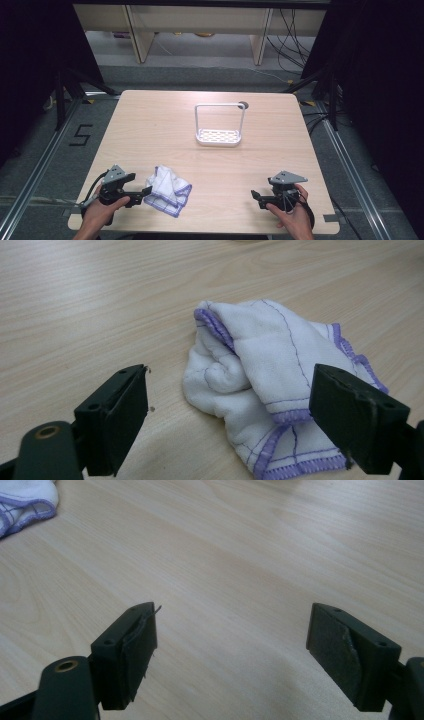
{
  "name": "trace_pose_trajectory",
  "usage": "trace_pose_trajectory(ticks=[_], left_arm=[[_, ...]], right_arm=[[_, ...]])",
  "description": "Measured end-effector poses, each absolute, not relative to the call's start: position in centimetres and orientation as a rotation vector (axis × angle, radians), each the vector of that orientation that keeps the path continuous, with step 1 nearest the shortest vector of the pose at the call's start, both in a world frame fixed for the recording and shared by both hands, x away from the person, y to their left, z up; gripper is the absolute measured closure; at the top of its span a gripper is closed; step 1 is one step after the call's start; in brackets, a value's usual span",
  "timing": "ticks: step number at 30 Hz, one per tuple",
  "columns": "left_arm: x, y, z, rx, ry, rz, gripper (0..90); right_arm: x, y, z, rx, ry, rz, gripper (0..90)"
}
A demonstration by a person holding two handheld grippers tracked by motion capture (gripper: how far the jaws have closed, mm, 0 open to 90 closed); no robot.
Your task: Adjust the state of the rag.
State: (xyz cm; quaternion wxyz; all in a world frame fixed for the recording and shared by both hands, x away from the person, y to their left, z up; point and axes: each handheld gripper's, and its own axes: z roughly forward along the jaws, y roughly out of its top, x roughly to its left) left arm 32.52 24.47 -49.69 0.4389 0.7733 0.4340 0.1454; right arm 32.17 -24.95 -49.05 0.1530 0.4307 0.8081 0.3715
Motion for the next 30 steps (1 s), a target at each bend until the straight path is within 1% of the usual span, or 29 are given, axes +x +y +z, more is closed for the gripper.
trace_pose_trajectory(ticks=[5, 6, 7, 11, 12, 13, 18, 20, 21, 23, 28, 30], left_arm=[[32.5, 24.2, -49.8, 1.906, 1.09, 0.342, 15.2], [32.5, 24.4, -49.7, 1.936, 1.072, 0.337, 15.1], [32.5, 24.2, -49.8, 1.914, 1.08, 0.335, 15.1], [32.5, 23.8, -49.9, 1.913, 1.064, 0.311, 15.0], [32.6, 23.9, -49.8, 1.943, 1.054, 0.311, 15.0], [32.6, 23.5, -49.9, 1.908, 1.059, 0.308, 15.0], [33.0, 23.0, -49.7, 1.908, 1.045, 0.28, 15.0], [33.6, 22.4, -49.6, 1.943, 1.029, 0.264, 15.0], [33.8, 22.1, -49.7, 1.934, 1.032, 0.262, 15.0], [34.3, 21.9, -49.7, 1.988, 1.019, 0.267, 15.0], [35.1, 20.7, -49.9, 2.023, 1.015, 0.25, 15.0], [35.3, 19.6, -49.9, 2.061, 0.998, 0.285, 15.0]], right_arm=[[32.2, -24.9, -49.1, 1.223, 2.324, 1.061, 21.1], [32.2, -24.9, -49.1, 1.223, 2.322, 1.066, 21.5], [32.2, -24.9, -49.1, 1.223, 2.325, 1.066, 21.4], [32.2, -24.9, -49.2, 1.227, 2.32, 1.068, 21.8], [32.2, -24.9, -49.2, 1.234, 2.321, 1.062, 21.9], [32.2, -24.9, -49.2, 1.229, 2.322, 1.06, 21.9], [32.3, -24.8, -49.3, 1.213, 2.342, 1.058, 22.3], [32.3, -24.7, -49.3, 1.204, 2.347, 1.057, 23.0], [32.3, -24.7, -49.3, 1.195, 2.351, 1.054, 23.0], [32.2, -24.6, -49.3, 1.217, 2.349, 1.049, 23.4], [32.3, -24.5, -49.4, 1.207, 2.361, 1.053, 23.9], [32.3, -24.5, -49.4, 1.189, 2.362, 1.059, 24.1]])
